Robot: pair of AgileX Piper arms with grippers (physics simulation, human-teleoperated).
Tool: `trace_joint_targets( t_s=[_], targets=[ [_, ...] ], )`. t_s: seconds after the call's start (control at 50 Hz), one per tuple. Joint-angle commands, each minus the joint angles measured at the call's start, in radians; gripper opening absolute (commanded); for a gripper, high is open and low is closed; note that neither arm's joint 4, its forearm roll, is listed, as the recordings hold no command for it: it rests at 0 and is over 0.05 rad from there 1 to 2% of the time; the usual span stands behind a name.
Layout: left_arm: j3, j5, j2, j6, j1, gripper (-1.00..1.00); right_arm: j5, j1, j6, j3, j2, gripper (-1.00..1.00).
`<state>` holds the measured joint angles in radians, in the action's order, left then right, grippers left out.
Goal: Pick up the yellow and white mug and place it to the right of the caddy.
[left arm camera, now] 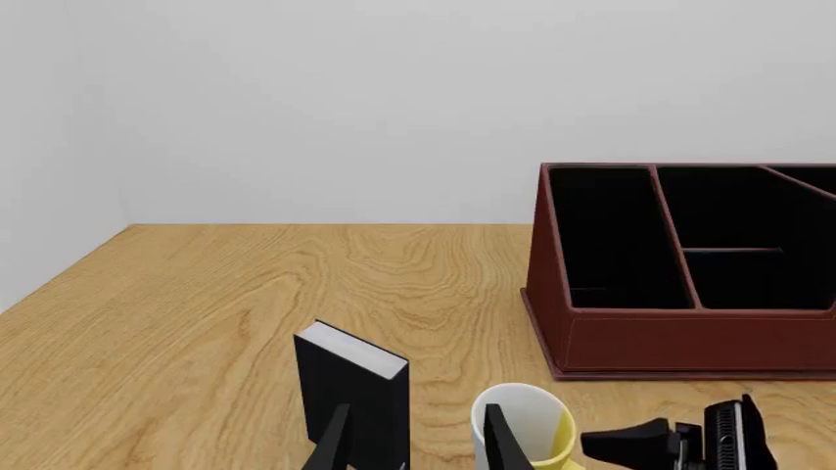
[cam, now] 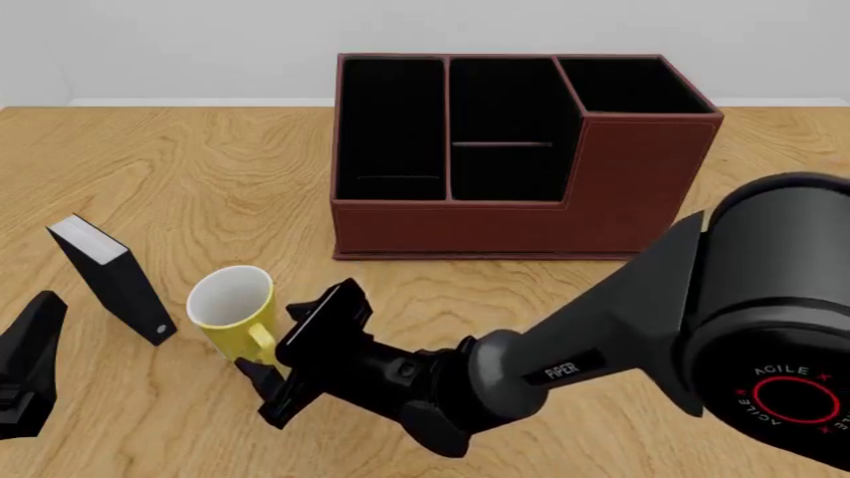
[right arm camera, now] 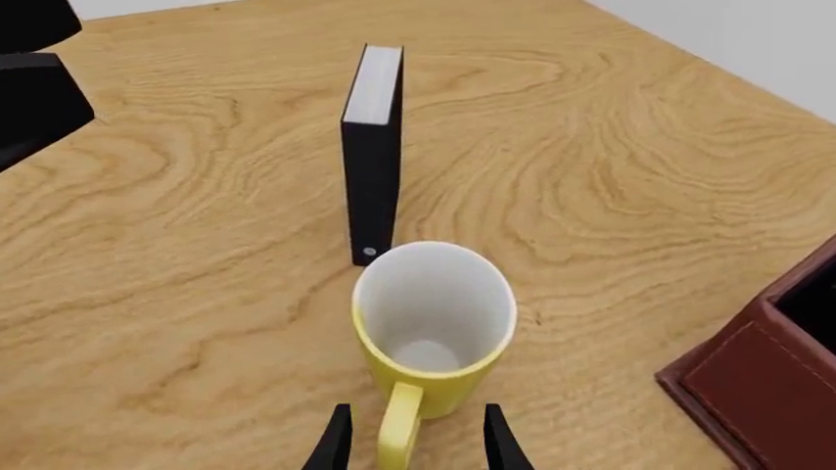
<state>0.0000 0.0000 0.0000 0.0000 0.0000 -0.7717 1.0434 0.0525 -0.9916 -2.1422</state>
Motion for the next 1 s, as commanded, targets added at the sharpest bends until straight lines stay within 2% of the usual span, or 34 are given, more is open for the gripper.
trace_joint_targets(
  t_s=[0.02,0.06,0.08,0.58,1.0],
  targets=[
    [0.0,0.0,0.0,0.0,0.0,1.0,0.001,-0.001,-0.004,-0.006,-0.008,1.0],
    [0.0,0.0,0.0,0.0,0.0,1.0,-0.001,0.0,-0.005,-0.005,-0.008,1.0],
    [0.0,0.0,0.0,0.0,0.0,1.0,-0.003,-0.001,-0.006,-0.003,-0.009,-1.0],
    [0.0,0.0,0.0,0.0,0.0,1.0,-0.03,-0.013,-0.007,0.052,0.048,-1.0],
    [0.0,0.0,0.0,0.0,0.0,1.0,-0.039,-0.001,0.018,0.101,0.135,-1.0]
  ],
)
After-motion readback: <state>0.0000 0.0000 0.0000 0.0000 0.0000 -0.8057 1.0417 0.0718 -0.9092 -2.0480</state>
